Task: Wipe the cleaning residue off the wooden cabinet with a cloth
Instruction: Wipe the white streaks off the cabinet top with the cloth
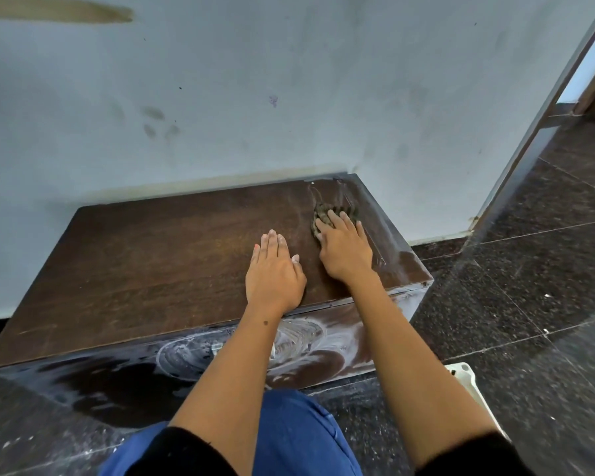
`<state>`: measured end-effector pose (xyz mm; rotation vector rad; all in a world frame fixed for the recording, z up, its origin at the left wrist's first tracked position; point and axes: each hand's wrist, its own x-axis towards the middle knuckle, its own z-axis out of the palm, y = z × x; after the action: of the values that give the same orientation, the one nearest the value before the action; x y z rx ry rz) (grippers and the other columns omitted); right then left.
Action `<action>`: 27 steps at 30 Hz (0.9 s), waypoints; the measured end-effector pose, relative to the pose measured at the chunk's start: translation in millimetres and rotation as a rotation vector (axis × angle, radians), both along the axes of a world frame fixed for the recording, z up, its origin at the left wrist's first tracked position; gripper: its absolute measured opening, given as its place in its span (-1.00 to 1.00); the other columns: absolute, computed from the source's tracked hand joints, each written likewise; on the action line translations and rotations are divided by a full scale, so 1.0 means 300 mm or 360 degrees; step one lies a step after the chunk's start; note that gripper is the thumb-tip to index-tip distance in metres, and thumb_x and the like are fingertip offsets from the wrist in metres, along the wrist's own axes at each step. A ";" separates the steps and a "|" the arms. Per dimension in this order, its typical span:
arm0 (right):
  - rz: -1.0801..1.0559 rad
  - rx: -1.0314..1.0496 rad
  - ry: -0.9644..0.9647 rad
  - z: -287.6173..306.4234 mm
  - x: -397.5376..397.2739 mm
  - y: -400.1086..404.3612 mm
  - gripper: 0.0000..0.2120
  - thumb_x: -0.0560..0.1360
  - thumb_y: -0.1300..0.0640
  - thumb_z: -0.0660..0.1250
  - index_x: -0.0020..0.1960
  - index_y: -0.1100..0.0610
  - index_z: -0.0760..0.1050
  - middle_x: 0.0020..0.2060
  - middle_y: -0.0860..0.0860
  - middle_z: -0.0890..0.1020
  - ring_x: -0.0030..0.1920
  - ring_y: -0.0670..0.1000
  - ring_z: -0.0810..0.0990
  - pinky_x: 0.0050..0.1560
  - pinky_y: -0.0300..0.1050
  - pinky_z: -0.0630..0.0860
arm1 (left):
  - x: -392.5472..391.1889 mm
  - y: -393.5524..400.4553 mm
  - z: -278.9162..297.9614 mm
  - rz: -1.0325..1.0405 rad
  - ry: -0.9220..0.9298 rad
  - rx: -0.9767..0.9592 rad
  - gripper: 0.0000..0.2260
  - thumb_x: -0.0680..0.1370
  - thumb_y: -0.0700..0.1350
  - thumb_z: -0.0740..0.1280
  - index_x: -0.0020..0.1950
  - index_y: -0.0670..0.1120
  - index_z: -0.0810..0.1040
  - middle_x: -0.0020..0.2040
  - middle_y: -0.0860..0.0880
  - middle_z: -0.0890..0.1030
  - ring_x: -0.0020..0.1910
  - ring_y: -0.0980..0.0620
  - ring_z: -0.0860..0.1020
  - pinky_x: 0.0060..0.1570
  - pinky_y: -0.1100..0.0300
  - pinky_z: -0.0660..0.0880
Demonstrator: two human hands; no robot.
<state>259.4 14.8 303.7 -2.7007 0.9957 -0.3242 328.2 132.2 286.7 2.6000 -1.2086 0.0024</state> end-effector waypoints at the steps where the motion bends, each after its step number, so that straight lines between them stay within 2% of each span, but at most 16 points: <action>1: 0.0001 -0.0026 -0.0033 -0.014 -0.047 0.031 -0.59 0.65 0.10 -0.02 0.49 -0.01 0.22 0.52 0.00 0.15 0.53 0.05 0.01 0.52 0.06 -0.09 | -0.003 0.003 -0.001 0.0001 -0.0005 -0.0005 -0.50 0.64 -0.01 -0.07 0.52 -0.22 0.02 0.55 -0.16 0.01 0.53 -0.06 -0.05 0.48 0.10 -0.13; 4: -0.0021 -0.0116 -0.0119 -0.045 -0.200 0.135 -0.60 0.65 0.09 0.00 0.47 -0.05 0.25 0.51 -0.04 0.19 0.53 0.01 0.05 0.51 0.00 -0.10 | -0.005 0.003 -0.006 0.0005 -0.0006 -0.0012 -0.49 0.64 0.00 -0.08 0.53 -0.22 0.01 0.55 -0.15 -0.01 0.53 -0.05 -0.07 0.49 0.10 -0.13; 7: -0.0030 -0.0094 -0.0133 -0.048 -0.241 0.166 -0.61 0.65 0.08 0.02 0.46 -0.07 0.28 0.50 -0.07 0.21 0.52 -0.02 0.08 0.51 -0.05 -0.11 | 0.005 0.001 -0.009 0.0018 -0.0019 -0.0024 -0.49 0.64 0.00 -0.09 0.53 -0.21 -0.01 0.55 -0.15 -0.03 0.53 -0.04 -0.08 0.49 0.11 -0.14; 18: 0.0057 0.0053 0.0072 0.016 0.168 -0.133 -0.58 0.64 0.11 0.00 0.50 0.01 0.20 0.53 0.02 0.11 0.53 0.07 0.00 0.52 0.08 -0.08 | 0.000 0.006 -0.008 0.0022 -0.0014 -0.0031 -0.51 0.64 -0.01 -0.08 0.53 -0.19 0.02 0.55 -0.13 0.00 0.53 -0.03 -0.05 0.49 0.11 -0.13; 24: -0.0060 -0.0133 -0.0171 -0.059 -0.075 0.071 -0.58 0.63 0.10 0.04 0.47 -0.04 0.25 0.51 -0.01 0.20 0.53 0.04 0.05 0.50 0.07 -0.09 | -0.006 0.007 -0.007 0.0021 -0.0055 -0.0028 -0.50 0.64 0.00 -0.09 0.53 -0.20 0.00 0.55 -0.14 -0.01 0.53 -0.03 -0.06 0.48 0.13 -0.14; 27: -0.0113 -0.0131 -0.0150 -0.081 -0.124 0.126 -0.59 0.63 0.08 0.01 0.46 -0.06 0.27 0.51 -0.03 0.20 0.53 0.02 0.06 0.50 0.05 -0.11 | -0.003 0.007 -0.015 0.0032 -0.0063 -0.0039 -0.50 0.64 0.01 -0.10 0.53 -0.19 -0.01 0.55 -0.13 -0.02 0.53 -0.02 -0.07 0.48 0.13 -0.15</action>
<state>222.1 52.6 279.5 -2.6986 1.0750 -0.5116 327.3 134.2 282.2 2.6028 -1.1879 0.0725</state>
